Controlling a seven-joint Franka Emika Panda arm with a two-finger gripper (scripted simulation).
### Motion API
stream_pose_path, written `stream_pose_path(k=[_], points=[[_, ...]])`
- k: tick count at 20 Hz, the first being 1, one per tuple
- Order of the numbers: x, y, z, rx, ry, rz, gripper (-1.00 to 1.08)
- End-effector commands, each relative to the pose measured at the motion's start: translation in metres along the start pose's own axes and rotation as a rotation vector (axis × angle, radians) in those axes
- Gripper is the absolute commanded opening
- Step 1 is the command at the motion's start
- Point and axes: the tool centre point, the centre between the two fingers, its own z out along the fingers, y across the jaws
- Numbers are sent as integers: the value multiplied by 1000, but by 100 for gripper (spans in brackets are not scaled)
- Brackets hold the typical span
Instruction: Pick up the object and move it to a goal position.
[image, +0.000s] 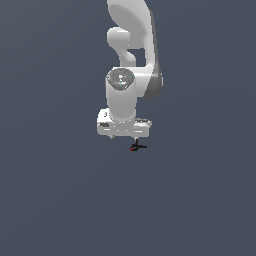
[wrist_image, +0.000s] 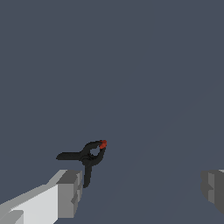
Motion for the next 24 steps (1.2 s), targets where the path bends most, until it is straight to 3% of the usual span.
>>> stream_pose_path(k=[1,11,24], points=[[0,0,0,0,0,0,100],[-5,19,9,20,-16,38,100],[-7,11,16,20,-11,104,100]])
